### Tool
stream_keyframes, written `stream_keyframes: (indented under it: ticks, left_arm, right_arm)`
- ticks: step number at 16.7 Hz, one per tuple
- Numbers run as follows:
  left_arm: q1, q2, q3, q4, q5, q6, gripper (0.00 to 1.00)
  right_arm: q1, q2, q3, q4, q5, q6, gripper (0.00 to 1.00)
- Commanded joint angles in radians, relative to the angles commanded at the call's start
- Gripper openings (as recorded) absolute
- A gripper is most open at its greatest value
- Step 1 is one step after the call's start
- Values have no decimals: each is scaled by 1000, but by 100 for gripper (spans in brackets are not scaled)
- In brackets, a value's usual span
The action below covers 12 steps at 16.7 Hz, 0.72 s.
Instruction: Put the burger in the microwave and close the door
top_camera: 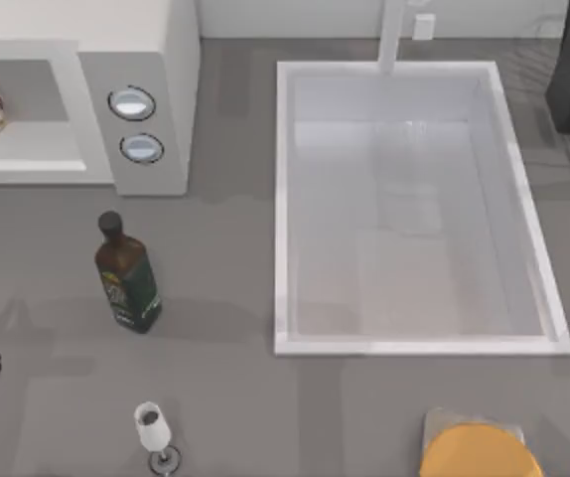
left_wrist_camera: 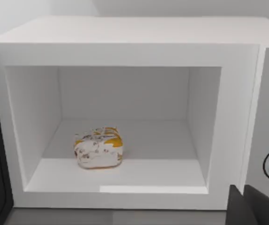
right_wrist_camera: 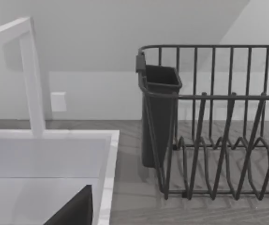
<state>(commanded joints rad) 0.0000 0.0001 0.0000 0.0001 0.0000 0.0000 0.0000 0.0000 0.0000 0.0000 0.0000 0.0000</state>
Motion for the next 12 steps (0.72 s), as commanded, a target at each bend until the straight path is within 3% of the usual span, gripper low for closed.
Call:
stream_keyframes:
  ticks: [12]
  left_arm:
    - [-30, 51, 6, 46, -30, 1, 0]
  right_arm:
    - [0, 0, 0, 0, 0, 0, 100]
